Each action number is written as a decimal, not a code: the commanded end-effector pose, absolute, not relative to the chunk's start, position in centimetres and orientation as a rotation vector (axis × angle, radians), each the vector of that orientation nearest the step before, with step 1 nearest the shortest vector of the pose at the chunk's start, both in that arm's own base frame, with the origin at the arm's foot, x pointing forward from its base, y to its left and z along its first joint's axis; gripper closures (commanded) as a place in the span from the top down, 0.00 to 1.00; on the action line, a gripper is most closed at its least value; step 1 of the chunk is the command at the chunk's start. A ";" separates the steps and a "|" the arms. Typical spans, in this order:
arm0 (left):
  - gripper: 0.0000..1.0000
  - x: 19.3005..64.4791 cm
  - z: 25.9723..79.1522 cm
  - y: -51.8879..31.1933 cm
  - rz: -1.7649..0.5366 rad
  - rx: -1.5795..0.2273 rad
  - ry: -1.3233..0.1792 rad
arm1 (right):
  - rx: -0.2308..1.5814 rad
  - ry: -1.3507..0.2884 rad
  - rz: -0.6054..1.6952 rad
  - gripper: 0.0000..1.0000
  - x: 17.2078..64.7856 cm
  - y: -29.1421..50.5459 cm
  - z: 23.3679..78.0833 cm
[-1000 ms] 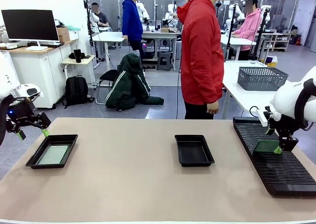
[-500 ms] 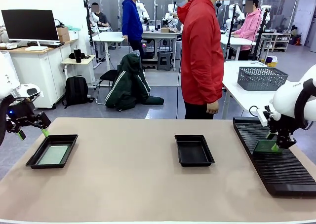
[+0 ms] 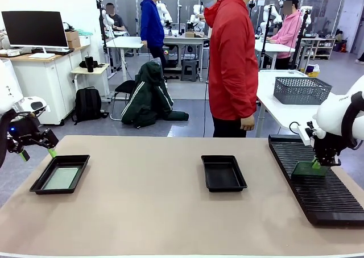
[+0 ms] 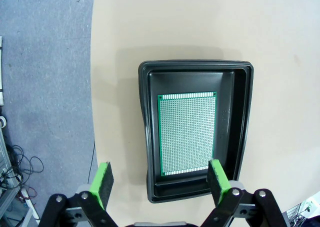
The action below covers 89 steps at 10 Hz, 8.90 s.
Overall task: Inspect and transfer BCBs to ESD trays.
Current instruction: Pick up the Blank PCB from the PCB Rack and place it in the right ESD tray.
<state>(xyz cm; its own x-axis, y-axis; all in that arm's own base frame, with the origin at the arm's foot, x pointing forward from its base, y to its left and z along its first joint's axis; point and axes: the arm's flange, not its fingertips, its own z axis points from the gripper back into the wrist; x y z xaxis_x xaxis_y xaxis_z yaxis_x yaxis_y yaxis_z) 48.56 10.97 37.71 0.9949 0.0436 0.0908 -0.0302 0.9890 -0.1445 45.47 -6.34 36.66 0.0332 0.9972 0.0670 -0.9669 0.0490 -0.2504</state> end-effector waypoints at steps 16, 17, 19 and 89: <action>1.00 48.6 37.5 11.1 0.035 -0.145 -0.100 | -0.189 -0.258 1.483 0.02 43.7 -7.1 41.8; 1.00 48.6 37.5 11.1 0.035 -0.145 -0.100 | -0.203 -0.262 1.477 0.02 43.1 -7.2 44.4; 1.00 48.6 37.5 11.1 0.035 -0.145 -0.100 | -0.207 -0.242 1.448 0.02 42.1 -7.5 51.4; 1.00 48.6 37.5 11.1 0.035 -0.145 -0.100 | 0.816 -0.093 -0.063 0.27 50.2 12.9 28.5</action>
